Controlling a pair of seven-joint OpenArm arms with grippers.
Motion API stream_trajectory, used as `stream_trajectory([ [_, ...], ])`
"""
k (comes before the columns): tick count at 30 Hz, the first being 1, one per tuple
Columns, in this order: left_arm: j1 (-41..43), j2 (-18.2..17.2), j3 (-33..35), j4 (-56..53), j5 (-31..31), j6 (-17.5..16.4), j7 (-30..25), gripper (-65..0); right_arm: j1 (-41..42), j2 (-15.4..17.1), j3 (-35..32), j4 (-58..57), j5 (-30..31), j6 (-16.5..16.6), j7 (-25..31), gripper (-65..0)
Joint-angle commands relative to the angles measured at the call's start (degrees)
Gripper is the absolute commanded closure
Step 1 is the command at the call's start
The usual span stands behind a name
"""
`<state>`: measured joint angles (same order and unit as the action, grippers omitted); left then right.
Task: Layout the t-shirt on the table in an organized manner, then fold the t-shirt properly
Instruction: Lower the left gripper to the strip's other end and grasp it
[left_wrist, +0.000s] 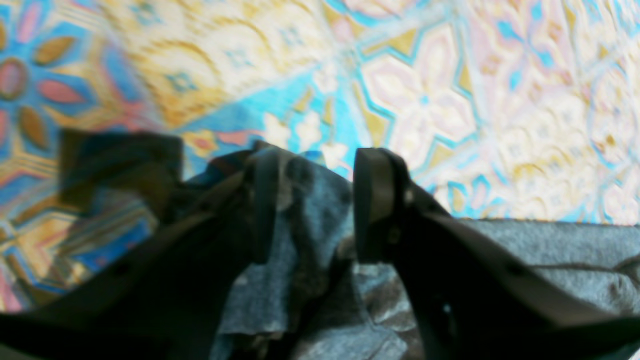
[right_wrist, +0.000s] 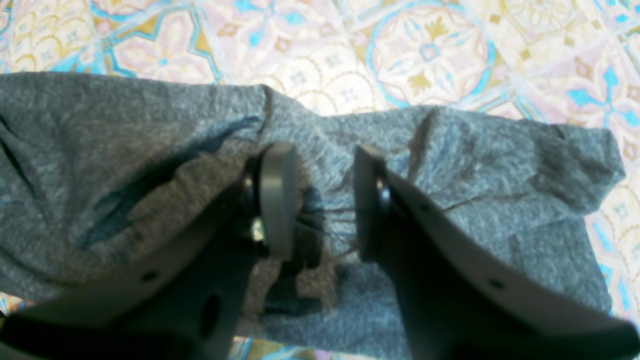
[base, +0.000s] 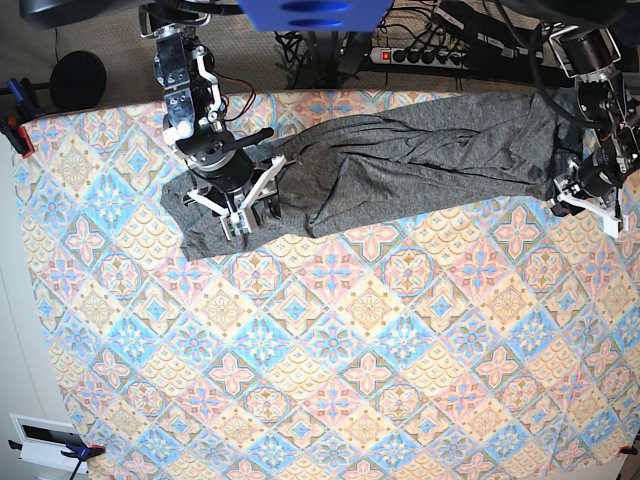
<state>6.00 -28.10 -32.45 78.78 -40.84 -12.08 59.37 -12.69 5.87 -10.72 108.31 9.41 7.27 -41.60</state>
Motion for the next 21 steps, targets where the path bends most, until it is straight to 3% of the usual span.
stream_trajectory([
  [1,-0.51,-1.40,-0.48,0.82,-0.70,-0.28,-0.61,-20.6,0.51,-0.02,0.04,1.09,0.48,0.07,1.38,-18.8],
  [6,-0.33,-1.40,-0.48,0.82,2.82,-0.28,-0.52,-18.0,0.51,-0.02,0.04,1.09,0.48,0.07,1.38,-18.8],
  [15,-0.51,1.77,-0.48,0.82,8.44,-0.54,-0.52,-18.2,0.51,-0.02,-0.05,1.09,0.48,0.07,1.38,-18.8],
  [18,-0.68,2.47,0.58,0.82,9.06,-0.45,-0.78,-21.2,0.51,-0.02,-0.05,1.09,0.48,0.07,1.38,-18.8],
  [21,-0.68,2.56,2.95,0.82,9.59,-0.36,-0.96,-28.6,0.51,-0.02,-0.05,1.09,0.48,0.07,1.38,-18.8],
])
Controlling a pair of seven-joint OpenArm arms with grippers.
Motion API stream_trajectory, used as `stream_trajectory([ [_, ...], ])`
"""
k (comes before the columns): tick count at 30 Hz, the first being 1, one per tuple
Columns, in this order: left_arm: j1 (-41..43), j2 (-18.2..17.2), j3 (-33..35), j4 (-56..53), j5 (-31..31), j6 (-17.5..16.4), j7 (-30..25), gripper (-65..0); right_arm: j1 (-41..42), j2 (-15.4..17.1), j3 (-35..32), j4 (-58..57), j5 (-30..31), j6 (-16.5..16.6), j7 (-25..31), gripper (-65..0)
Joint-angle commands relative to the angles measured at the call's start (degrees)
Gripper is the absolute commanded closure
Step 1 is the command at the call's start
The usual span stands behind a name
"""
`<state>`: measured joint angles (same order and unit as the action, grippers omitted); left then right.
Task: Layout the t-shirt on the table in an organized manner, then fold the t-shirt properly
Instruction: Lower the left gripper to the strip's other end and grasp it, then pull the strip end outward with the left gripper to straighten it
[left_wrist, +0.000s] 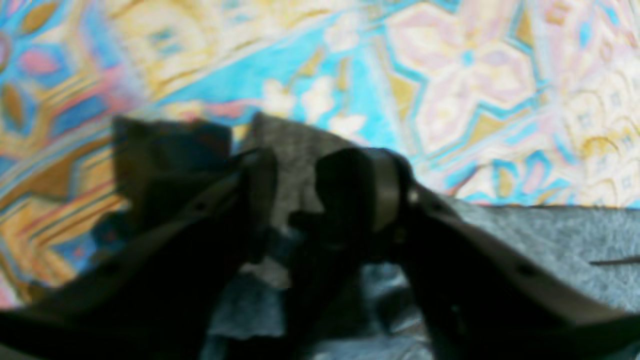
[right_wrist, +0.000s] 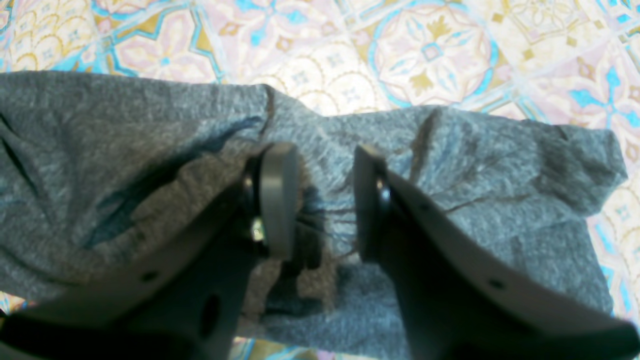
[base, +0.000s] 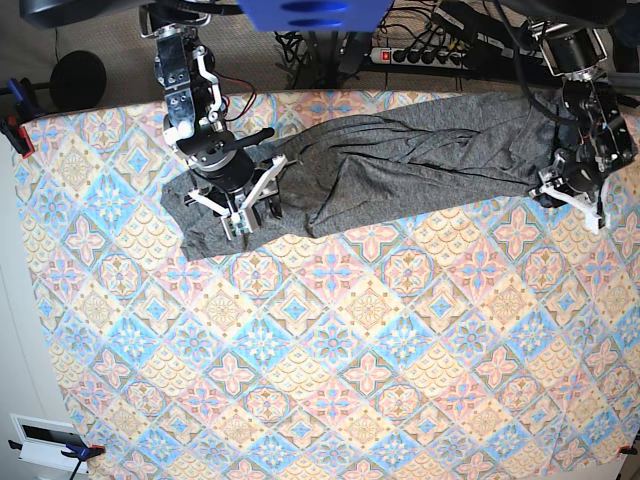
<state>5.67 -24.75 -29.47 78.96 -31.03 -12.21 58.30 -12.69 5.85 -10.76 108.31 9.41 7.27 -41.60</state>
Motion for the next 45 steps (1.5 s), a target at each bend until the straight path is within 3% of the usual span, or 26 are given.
stream_trajectory([
  [1,-0.35,-0.79,0.51,0.65,-0.05,-0.32,0.11,-30.5,0.51,0.00,0.00,1.09,0.48,0.07,1.38,-18.8],
  [3,-0.35,-0.70,1.56,0.65,-0.14,-0.41,0.11,-34.0,0.51,0.00,0.00,1.09,0.48,0.07,1.38,-18.8],
  [6,-0.35,-0.52,2.00,0.65,-0.05,-0.41,0.11,-31.2,0.51,0.00,0.00,1.09,0.48,0.07,1.38,-18.8],
  [8,-0.35,-0.43,1.91,0.65,-0.14,-0.41,0.11,-23.9,0.51,0.00,0.00,1.09,0.48,0.07,1.38,-18.8],
  [12,-0.44,-0.43,1.47,0.65,-0.14,-0.14,0.03,-2.0,0.51,0.00,0.00,1.09,0.48,0.07,1.38,-18.8],
  [13,-0.44,-0.61,1.47,0.65,-0.14,-0.14,0.03,0.0,0.51,0.00,0.00,1.09,0.48,0.07,1.38,-18.8],
  [21,0.09,-0.70,-2.57,1.17,-0.75,-0.76,0.47,0.0,0.69,-0.09,0.00,0.92,0.48,0.07,1.38,-18.8],
  [25,2.46,-2.10,-2.57,1.96,-4.18,-0.76,0.20,0.0,0.78,-0.09,0.00,0.92,0.48,0.07,1.38,-18.8],
  [30,7.82,-2.72,-2.57,10.49,-8.14,-0.76,0.20,0.0,0.78,-0.09,0.08,0.92,0.48,0.07,1.38,-18.8],
  [37,13.36,-2.72,-2.57,24.47,-7.70,-0.76,0.47,0.0,0.86,-0.09,0.08,0.83,0.48,0.07,1.38,-18.8],
  [45,16.53,-3.16,-2.57,27.72,-7.70,-0.76,0.55,0.0,0.86,-0.09,0.43,0.83,0.48,0.07,1.47,-18.8],
])
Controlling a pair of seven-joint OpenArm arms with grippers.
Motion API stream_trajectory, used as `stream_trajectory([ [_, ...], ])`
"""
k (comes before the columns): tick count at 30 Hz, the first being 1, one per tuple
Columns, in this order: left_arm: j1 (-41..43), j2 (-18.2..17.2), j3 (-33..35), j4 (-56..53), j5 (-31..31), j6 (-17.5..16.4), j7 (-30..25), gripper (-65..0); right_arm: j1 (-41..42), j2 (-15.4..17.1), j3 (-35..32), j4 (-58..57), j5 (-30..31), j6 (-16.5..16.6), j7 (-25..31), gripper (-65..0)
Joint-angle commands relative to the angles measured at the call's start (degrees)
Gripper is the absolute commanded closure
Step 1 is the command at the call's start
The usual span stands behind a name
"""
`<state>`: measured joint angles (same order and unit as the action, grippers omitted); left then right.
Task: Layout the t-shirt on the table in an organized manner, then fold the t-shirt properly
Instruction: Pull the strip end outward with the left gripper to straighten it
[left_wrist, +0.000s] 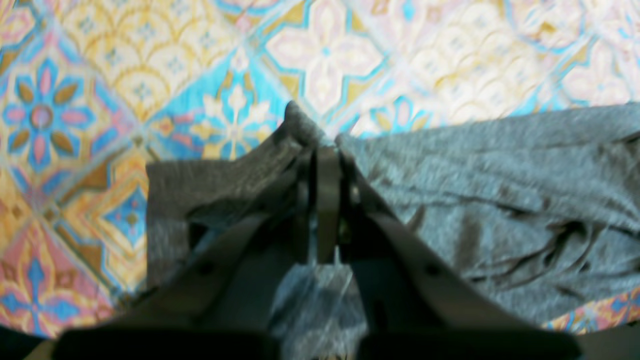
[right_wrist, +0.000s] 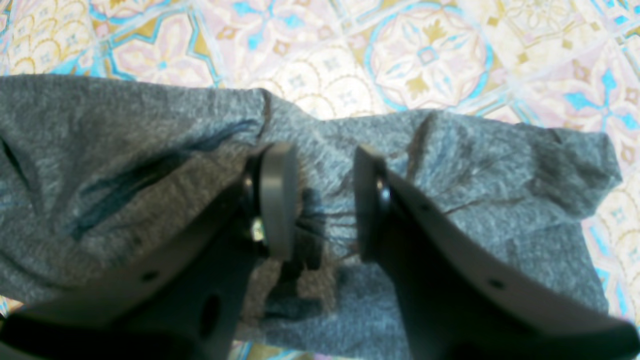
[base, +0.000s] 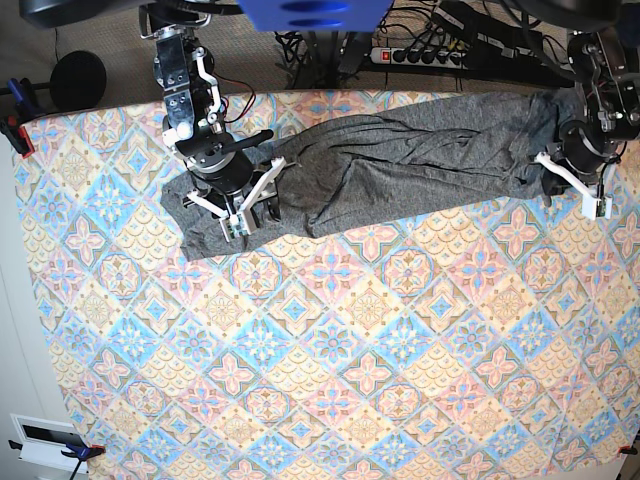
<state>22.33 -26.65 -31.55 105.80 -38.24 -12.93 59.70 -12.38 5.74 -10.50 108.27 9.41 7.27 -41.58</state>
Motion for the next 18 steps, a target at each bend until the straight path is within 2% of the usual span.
stream_trajectory([
  [1,0.13,-1.87,-0.41,0.88,-0.49,-0.04,-0.85,0.0,0.56,0.02,0.17,0.87,0.48,0.07,1.45,-18.8],
  [18,9.81,-8.38,-0.23,0.88,-0.49,-0.04,-0.85,0.0,0.56,0.02,0.26,0.35,0.48,0.07,1.45,-18.8],
])
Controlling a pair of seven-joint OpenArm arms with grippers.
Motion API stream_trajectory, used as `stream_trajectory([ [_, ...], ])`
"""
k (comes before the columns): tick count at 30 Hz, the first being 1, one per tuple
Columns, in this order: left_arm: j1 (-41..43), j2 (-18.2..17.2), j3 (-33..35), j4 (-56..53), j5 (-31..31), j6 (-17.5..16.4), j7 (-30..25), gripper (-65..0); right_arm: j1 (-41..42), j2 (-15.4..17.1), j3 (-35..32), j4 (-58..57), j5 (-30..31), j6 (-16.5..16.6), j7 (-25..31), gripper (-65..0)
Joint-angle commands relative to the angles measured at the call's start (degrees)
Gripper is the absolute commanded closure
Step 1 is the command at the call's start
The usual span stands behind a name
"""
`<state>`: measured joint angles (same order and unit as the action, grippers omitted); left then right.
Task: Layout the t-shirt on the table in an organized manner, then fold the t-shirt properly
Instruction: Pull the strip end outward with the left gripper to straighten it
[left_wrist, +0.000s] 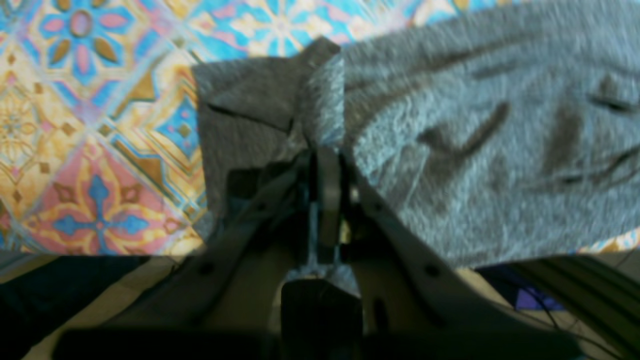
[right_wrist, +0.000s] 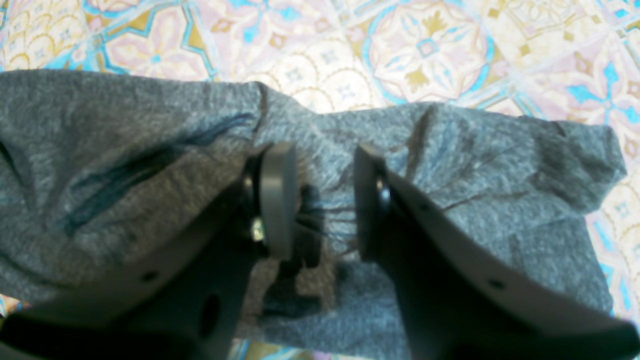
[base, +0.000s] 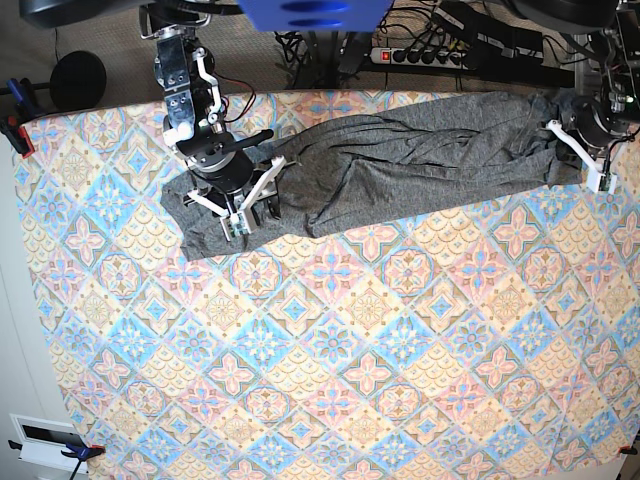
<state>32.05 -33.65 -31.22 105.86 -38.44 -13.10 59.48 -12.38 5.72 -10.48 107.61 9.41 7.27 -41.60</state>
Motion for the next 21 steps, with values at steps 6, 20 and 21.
stream_trajectory([
  [6,3.60,-1.74,-0.56,0.82,-0.29,0.14,-0.63,0.0,0.56,0.04,0.24,1.00,0.48,0.07,1.47,-18.8],
  [20,8.17,-3.49,-0.82,0.55,-0.11,0.22,-0.54,0.0,0.56,0.04,0.24,-1.81,0.48,0.07,1.47,-18.8],
  [21,8.25,-3.49,-0.82,0.55,0.33,0.22,-0.36,0.0,0.56,0.04,0.24,-1.81,0.48,0.07,1.47,-18.8],
])
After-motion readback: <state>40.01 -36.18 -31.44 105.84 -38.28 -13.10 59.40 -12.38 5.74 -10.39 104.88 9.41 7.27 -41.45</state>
